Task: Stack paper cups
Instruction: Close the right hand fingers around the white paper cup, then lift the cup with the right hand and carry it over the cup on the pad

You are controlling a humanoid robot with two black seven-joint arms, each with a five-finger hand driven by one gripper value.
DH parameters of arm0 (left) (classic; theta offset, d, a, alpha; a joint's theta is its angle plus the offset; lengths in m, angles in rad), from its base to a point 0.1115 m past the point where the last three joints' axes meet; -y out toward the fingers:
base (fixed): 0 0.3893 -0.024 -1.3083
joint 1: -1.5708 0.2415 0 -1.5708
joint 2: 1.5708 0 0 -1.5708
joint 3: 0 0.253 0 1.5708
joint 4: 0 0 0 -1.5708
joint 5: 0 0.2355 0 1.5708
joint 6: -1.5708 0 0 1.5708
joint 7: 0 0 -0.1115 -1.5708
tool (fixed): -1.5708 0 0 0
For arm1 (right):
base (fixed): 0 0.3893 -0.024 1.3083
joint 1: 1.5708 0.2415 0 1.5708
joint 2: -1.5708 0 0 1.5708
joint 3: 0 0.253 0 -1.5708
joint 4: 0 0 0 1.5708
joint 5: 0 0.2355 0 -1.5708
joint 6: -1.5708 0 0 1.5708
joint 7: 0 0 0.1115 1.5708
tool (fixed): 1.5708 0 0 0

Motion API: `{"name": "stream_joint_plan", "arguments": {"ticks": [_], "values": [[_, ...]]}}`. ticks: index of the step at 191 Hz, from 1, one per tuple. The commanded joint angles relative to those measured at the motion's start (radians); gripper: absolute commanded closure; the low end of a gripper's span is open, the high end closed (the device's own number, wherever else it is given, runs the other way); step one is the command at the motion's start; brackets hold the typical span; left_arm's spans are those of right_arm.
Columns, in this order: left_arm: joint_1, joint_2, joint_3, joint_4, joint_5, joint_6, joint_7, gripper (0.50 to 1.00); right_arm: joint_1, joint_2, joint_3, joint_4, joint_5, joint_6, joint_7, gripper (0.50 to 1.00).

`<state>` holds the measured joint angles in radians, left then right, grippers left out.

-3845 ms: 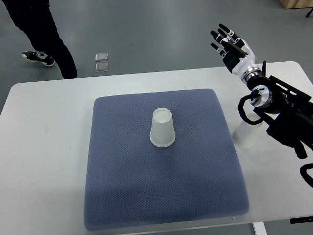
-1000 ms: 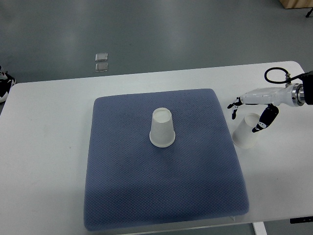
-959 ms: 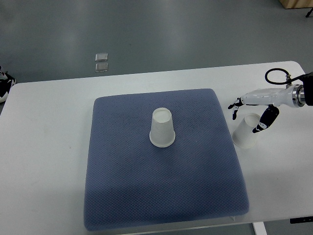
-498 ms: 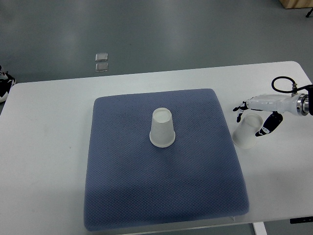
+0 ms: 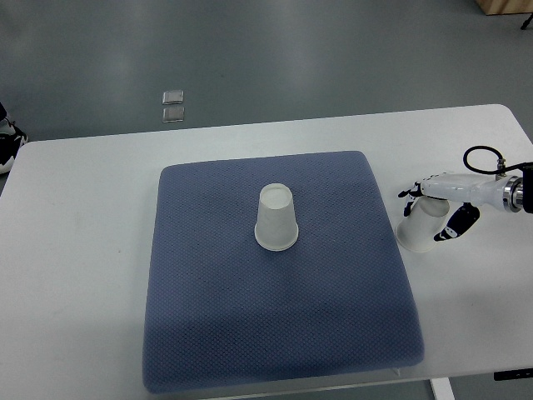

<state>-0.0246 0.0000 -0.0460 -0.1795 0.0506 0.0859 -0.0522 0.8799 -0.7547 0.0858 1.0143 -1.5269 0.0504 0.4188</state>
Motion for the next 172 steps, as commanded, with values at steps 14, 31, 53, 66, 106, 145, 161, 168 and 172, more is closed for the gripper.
{"name": "stream_joint_plan", "arguments": {"ticks": [14,31,53,66,106,145,161,168,172], "values": [[0.000,0.000,0.000,0.000,0.000,0.000,0.000,0.500,-0.009,0.008,0.000,-0.006,-0.001,-0.001,0.001,0.707],[0.000,0.000,0.000,0.000,0.000,0.000,0.000,0.500,-0.009,0.008,0.002,-0.006,-0.001,-0.001,0.001,0.736],[0.000,0.000,0.000,0.000,0.000,0.000,0.000,0.500,-0.007,0.006,0.002,-0.006,-0.002,0.000,0.003,0.791],[0.000,0.000,0.000,0.000,0.000,0.000,0.000,0.500,-0.007,0.006,0.002,-0.010,-0.004,0.002,0.003,0.826],[0.000,0.000,0.000,0.000,0.000,0.000,0.000,0.500,-0.006,0.006,0.002,-0.016,-0.004,0.002,0.003,0.844],[0.000,0.000,0.000,0.000,0.000,0.000,0.000,0.500,0.005,0.005,0.012,-0.016,-0.001,0.008,0.003,0.844],[0.000,0.000,0.000,0.000,0.000,0.000,0.000,0.500,0.033,0.003,0.014,-0.014,-0.001,0.012,0.005,0.844],[0.000,0.000,0.000,0.000,0.000,0.000,0.000,0.500,0.044,0.001,0.012,-0.016,-0.001,0.016,0.005,0.844],[0.000,0.000,0.000,0.000,0.000,0.000,0.000,0.500,0.050,0.000,0.014,-0.014,-0.001,0.019,0.005,0.844]]}}
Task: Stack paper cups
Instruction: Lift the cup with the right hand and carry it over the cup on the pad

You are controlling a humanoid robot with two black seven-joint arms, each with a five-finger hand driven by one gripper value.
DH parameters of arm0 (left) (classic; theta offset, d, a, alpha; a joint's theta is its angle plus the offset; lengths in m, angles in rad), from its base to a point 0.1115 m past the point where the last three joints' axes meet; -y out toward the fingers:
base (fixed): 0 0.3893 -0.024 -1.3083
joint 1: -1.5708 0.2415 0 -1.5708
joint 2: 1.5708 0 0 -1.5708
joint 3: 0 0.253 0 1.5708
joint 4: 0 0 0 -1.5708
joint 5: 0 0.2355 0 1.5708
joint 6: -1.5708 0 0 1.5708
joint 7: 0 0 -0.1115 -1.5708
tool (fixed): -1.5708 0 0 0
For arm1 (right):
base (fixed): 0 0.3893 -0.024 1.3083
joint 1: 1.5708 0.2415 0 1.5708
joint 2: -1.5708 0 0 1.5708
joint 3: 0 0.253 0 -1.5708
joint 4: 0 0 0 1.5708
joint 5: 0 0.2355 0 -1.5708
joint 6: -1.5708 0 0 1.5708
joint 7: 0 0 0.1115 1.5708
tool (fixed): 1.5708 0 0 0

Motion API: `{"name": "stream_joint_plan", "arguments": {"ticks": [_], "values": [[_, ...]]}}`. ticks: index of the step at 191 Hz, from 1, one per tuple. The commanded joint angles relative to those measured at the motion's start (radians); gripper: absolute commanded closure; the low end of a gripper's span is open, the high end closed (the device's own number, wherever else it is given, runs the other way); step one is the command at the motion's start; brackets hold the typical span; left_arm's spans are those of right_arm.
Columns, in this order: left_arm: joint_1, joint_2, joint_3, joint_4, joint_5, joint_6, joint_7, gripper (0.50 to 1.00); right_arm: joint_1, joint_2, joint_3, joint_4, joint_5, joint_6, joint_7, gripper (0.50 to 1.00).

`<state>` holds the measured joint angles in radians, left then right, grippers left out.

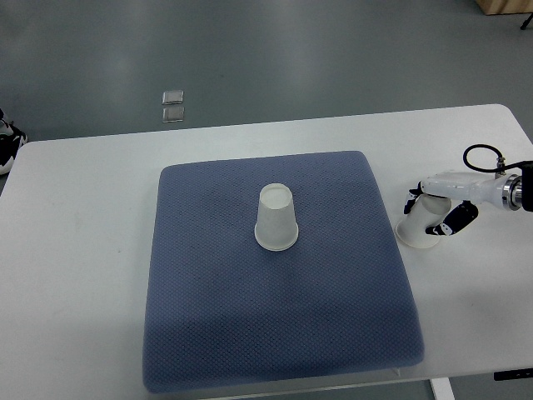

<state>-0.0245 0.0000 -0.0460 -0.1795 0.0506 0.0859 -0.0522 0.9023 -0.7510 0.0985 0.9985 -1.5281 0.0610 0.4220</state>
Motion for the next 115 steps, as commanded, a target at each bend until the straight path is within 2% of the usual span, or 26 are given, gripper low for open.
{"name": "stream_joint_plan", "arguments": {"ticks": [1,49,115], "values": [[0.000,0.000,0.000,0.000,0.000,0.000,0.000,0.500,0.030,-0.004,0.000,0.002,0.000,0.010,0.001,0.844],[0.000,0.000,0.000,0.000,0.000,0.000,0.000,0.500,0.099,-0.008,0.001,0.014,0.002,0.045,0.012,0.844],[0.000,0.000,0.000,0.000,0.000,0.000,0.000,0.500,0.325,0.007,0.004,0.120,0.009,0.244,0.018,0.844]]}}
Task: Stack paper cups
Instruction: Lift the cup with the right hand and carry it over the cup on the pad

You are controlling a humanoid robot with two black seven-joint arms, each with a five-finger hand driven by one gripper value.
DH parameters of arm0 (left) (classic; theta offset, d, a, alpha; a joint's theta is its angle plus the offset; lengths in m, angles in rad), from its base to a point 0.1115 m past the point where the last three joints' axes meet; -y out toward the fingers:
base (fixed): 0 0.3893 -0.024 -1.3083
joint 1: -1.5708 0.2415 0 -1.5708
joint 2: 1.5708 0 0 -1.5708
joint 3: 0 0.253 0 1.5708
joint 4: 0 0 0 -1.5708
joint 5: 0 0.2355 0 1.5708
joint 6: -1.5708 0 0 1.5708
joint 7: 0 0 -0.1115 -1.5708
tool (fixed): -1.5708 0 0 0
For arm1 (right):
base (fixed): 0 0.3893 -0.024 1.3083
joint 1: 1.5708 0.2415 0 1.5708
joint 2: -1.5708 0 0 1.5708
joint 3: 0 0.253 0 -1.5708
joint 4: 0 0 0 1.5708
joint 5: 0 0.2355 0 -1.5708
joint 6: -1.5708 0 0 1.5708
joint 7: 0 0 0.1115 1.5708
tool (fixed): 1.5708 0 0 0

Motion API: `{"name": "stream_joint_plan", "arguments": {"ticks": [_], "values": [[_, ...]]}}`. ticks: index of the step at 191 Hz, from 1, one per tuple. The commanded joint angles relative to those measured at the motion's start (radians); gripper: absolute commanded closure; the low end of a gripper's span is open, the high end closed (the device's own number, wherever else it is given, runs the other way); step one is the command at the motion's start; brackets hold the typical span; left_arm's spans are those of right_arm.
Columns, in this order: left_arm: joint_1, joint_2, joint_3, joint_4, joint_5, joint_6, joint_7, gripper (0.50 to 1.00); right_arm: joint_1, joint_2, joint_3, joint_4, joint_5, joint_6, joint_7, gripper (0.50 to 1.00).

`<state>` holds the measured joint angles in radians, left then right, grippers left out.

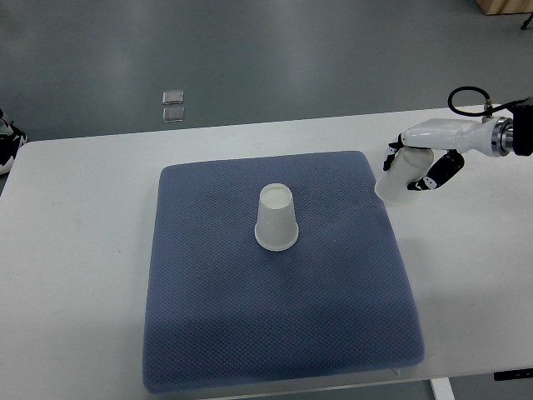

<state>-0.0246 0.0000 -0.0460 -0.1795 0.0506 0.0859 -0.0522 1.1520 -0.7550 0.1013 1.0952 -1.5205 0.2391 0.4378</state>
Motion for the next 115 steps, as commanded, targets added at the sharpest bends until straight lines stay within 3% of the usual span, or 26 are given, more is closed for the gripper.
{"name": "stream_joint_plan", "arguments": {"ticks": [1,64,115], "values": [[0.000,0.000,0.000,0.000,0.000,0.000,0.000,0.500,0.075,0.011,0.002,0.023,0.002,0.066,0.002,0.844],[0.000,0.000,0.000,0.000,0.000,0.000,0.000,0.500,0.252,0.152,0.000,0.031,0.082,0.246,0.030,0.838],[0.000,0.000,0.000,0.000,0.000,0.000,0.000,0.500,0.259,0.263,-0.002,0.028,0.083,0.263,0.032,0.838]]}}
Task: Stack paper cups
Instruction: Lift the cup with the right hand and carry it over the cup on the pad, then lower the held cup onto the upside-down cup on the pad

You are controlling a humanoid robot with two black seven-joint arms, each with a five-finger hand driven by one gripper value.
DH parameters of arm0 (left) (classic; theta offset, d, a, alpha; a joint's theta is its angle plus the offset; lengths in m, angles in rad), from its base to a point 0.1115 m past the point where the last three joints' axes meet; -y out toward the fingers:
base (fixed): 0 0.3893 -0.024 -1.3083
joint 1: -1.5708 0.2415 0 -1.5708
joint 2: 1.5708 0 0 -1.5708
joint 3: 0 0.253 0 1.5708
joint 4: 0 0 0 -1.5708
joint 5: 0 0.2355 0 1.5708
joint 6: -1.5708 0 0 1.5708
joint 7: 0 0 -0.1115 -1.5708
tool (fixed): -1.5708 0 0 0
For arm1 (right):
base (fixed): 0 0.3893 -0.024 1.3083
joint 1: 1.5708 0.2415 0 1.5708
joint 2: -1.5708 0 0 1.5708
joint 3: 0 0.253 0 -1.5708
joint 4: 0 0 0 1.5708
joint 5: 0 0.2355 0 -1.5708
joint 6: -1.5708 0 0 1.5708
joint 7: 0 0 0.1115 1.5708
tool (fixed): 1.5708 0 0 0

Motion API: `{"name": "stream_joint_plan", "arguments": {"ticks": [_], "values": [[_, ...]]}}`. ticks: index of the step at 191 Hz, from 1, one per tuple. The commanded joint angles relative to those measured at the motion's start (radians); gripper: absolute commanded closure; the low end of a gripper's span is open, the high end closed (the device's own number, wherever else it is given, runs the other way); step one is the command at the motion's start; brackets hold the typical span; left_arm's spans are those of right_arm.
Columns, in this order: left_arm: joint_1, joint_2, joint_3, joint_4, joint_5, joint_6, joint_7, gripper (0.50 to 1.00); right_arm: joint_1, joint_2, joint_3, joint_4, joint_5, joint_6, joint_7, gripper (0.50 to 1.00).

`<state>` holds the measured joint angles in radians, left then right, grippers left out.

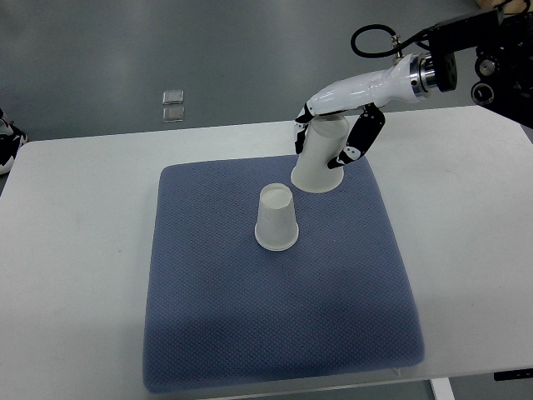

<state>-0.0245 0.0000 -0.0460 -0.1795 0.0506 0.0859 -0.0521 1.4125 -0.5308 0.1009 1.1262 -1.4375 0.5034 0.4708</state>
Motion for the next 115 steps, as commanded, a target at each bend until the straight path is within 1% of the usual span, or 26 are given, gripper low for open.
{"name": "stream_joint_plan", "arguments": {"ticks": [1,33,82,115], "values": [[0.000,0.000,0.000,0.000,0.000,0.000,0.000,0.500,-0.001,0.038,-0.001,-0.003,0.000,-0.002,-0.001,0.838],[0.000,0.000,0.000,0.000,0.000,0.000,0.000,0.500,-0.004,0.068,-0.001,-0.020,0.000,-0.008,-0.001,0.838],[0.000,0.000,0.000,0.000,0.000,0.000,0.000,0.500,-0.010,0.077,0.000,-0.052,0.002,-0.013,-0.001,0.838],[0.000,0.000,0.000,0.000,0.000,0.000,0.000,0.500,-0.012,0.118,-0.001,-0.082,0.002,-0.013,-0.003,0.836]]}}
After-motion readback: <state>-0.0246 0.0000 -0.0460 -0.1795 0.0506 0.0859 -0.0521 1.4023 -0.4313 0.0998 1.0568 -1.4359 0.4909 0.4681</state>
